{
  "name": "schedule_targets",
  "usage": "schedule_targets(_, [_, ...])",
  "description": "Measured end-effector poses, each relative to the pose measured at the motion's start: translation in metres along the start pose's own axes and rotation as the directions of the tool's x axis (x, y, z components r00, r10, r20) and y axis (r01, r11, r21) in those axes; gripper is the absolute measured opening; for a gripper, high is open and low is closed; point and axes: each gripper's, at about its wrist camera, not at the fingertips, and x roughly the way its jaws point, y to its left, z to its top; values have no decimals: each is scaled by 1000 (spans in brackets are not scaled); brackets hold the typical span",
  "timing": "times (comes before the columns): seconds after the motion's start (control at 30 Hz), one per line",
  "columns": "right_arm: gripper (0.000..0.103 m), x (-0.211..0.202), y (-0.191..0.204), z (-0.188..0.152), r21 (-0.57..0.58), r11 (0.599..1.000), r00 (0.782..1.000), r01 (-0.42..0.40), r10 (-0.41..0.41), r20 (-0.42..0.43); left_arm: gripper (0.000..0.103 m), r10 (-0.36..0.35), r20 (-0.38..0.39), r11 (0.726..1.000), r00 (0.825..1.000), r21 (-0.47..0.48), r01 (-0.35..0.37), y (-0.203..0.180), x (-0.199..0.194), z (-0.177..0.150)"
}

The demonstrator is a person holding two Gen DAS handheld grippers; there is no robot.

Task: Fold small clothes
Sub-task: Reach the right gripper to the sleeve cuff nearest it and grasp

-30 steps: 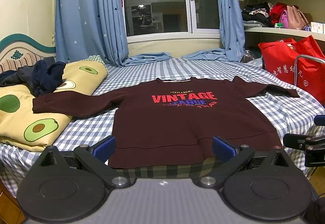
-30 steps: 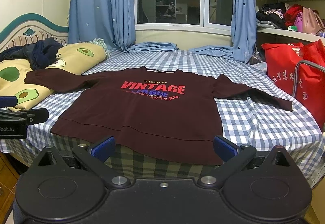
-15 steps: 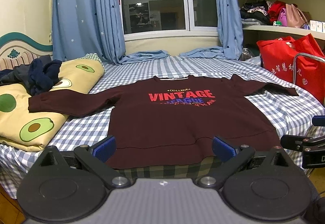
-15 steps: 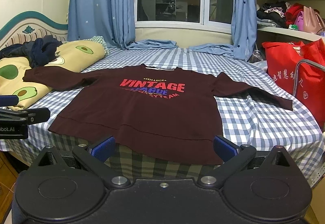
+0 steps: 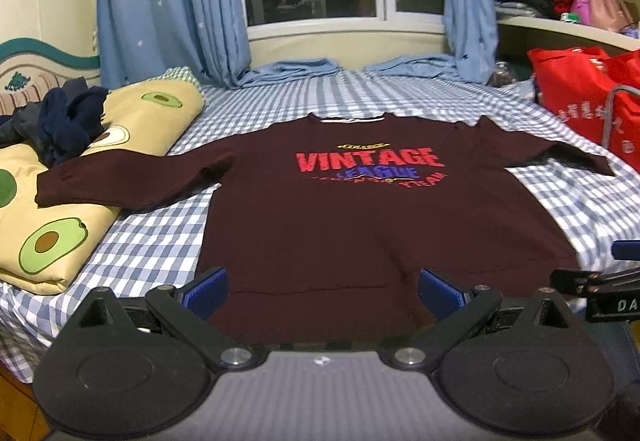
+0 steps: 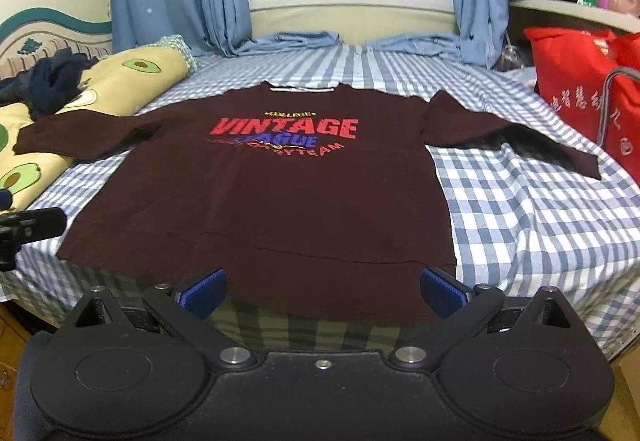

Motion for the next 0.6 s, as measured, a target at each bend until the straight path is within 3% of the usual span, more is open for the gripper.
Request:
schedule_targets(0.23, [102,62,-50,46,60,998,999,30,-27,-46,103,19,-27,999,999,34,-18,-13,53,40])
schedule_targets(0.4, [102,111,-103,76,124,985,992,122,-116,-58,103,-22,-55,998,998,62,25,-32,105,69])
schedule_targets(0.6, [102,155,-163,99,109,971,977,213,-212,-20,103,-54,-10,998,999,32,54,-53,153,96])
